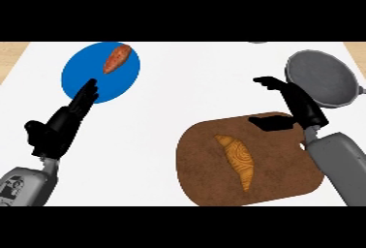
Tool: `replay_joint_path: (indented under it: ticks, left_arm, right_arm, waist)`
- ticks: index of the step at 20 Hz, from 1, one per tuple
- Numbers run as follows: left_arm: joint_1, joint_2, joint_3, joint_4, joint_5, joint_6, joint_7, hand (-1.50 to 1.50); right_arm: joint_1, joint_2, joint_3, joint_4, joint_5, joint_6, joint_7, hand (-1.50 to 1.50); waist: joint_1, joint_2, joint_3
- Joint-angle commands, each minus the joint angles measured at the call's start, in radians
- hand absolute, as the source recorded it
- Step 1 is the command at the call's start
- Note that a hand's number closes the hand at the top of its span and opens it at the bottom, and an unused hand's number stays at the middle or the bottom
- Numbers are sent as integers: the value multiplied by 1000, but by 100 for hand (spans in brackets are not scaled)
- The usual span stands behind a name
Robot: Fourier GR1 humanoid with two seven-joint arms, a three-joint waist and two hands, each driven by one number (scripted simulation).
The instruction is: Pick the croissant from the cutting board and place it in the pan
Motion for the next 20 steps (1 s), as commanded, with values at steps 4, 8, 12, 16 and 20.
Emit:
replay_joint_path:
  ticks: [4,8,12,16,20]
  left_arm:
    - [38,-30,-32,-138,-50,51,159,0]
    - [38,-37,-21,-104,-52,12,140,0]
    - [51,-52,-45,-138,-89,45,154,0]
    - [29,-64,-35,-113,-82,37,158,0]
    - [-1,-61,-7,-55,-72,17,140,0]
  right_arm:
    - [143,87,17,-117,159,-216,95,-150]
    - [170,-3,98,-170,189,1,177,-150]
    - [51,-65,170,-289,267,176,435,-150]
    - [-119,-30,198,-263,211,431,638,-150]
    - [-187,60,259,-207,130,642,797,-150]
  waist:
    - [-25,-5,8]
    - [-25,-4,8]
    - [-24,-9,6]
    - [-6,-6,4]
    - [-10,0,4]
